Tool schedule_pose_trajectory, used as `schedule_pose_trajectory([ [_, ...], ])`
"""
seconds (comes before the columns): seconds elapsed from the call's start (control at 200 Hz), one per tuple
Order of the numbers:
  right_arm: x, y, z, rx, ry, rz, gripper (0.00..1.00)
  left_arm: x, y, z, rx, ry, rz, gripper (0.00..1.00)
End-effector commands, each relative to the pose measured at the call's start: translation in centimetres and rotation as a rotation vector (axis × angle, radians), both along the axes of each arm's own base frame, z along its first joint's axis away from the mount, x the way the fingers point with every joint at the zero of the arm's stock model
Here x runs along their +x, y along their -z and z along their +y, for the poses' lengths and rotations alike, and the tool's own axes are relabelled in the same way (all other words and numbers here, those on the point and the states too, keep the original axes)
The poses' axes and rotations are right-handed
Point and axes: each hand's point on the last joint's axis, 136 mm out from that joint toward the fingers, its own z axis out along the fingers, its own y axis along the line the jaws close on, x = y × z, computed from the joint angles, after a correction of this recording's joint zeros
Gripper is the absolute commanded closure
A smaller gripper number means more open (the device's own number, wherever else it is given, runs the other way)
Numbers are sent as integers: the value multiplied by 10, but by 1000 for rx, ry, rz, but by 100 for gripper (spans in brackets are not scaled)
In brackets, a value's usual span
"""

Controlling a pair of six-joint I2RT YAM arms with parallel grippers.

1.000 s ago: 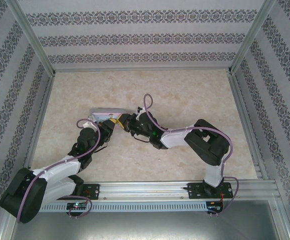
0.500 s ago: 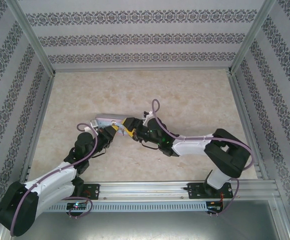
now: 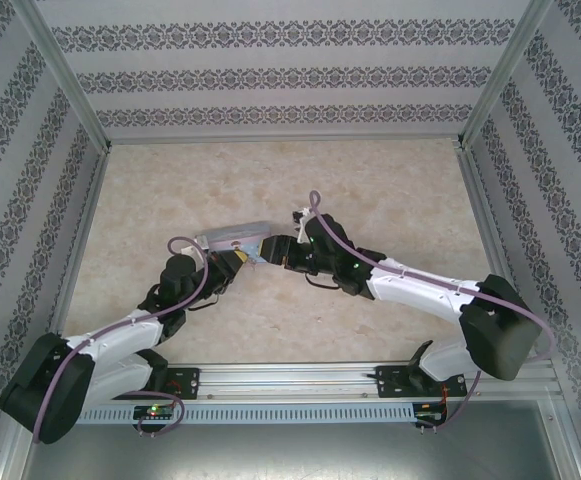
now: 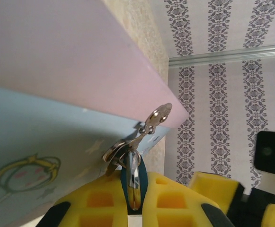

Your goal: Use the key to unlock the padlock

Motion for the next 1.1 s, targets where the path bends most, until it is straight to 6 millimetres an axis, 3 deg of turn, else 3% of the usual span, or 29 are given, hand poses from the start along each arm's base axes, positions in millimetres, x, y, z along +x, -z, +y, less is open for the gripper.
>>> schedule_pose_trajectory([
  [0.0, -7, 19, -22, -274, -132, -157, 46, 10, -37, -11, -38, 52, -122, 100],
  [0.25, -2, 42, -46, -512, -196, -393, 51, 20, -45, -26, -50, 111, -107, 100],
  [0.53, -8, 51, -36, -656, -277, -556, 53, 30, -46, -39, -60, 161, -88, 100],
  [1.094, 5, 41, -8, -641, -300, -609, 56, 31, -42, -43, -55, 177, -74, 100],
])
